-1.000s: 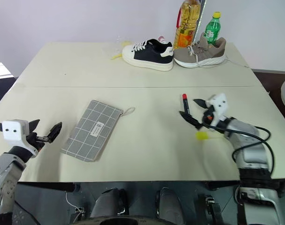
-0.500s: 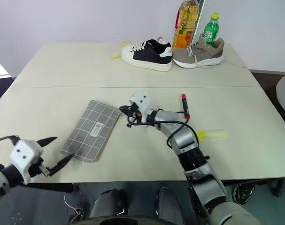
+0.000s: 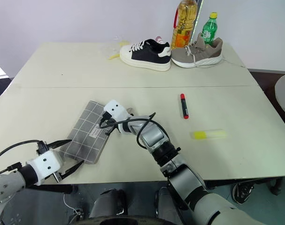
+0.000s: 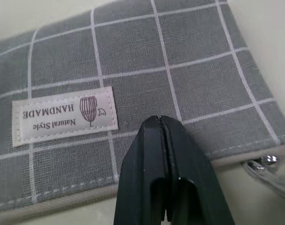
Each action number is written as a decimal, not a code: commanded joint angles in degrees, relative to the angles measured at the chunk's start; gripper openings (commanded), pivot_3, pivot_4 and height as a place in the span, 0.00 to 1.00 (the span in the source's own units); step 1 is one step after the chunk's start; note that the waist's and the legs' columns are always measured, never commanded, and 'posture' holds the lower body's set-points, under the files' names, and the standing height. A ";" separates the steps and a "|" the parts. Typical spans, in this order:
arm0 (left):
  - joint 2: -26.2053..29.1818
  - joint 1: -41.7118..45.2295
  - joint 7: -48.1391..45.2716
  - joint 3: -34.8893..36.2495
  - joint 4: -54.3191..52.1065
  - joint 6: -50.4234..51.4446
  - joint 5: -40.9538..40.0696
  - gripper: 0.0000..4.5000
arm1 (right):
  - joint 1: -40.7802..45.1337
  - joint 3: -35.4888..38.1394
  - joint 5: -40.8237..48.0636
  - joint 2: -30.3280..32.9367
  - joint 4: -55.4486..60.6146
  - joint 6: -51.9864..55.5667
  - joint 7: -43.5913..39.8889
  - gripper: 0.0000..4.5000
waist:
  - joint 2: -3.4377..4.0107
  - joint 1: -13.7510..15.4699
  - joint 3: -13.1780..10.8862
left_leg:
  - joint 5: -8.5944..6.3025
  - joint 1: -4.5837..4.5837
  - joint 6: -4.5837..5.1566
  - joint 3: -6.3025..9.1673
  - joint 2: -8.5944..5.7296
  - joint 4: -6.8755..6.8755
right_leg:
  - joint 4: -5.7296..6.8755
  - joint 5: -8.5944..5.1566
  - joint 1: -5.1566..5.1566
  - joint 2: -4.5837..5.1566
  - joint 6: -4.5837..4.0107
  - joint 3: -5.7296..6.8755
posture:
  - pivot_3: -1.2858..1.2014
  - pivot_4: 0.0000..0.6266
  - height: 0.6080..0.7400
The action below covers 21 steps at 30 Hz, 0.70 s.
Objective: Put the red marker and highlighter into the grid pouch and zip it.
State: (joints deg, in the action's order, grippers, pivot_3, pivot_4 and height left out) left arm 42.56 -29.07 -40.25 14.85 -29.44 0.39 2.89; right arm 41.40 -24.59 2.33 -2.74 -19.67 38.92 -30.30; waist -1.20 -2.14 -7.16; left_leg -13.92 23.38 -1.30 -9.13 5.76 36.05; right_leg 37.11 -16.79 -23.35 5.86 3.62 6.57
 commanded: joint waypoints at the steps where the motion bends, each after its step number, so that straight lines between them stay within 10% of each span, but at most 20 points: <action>1: -0.46 0.57 1.49 -0.51 0.29 -2.53 2.11 1.00 | -0.72 -1.18 -1.20 0.12 0.17 4.02 0.20 0.01 | 0.01 -0.20 0.00 | -0.01 -0.01 -0.01 0.00 0.00 0.01 | 0.00 -0.01 0.00 0.01 -0.01 0.00 | 0.52 0.24 0.74; 21: 4.09 -6.32 -8.51 4.45 -5.53 5.93 -6.84 1.00 | -2.02 -2.05 -1.77 -0.76 0.53 5.86 0.03 0.01 | 0.03 -0.39 0.03 | -0.01 -0.01 -0.02 0.03 0.03 -0.03 | -0.01 -0.08 -0.03 0.00 -0.13 0.01 | 0.52 0.24 0.74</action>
State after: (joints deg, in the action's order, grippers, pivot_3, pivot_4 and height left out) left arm 46.18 -35.89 -49.52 18.70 -34.51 7.74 -5.40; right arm 40.95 -25.11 1.21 -3.51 -17.50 42.57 -29.80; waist -1.17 -2.52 -7.13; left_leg -13.94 23.37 -1.31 -9.10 5.79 36.02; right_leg 37.10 -16.87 -23.38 5.86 3.50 6.57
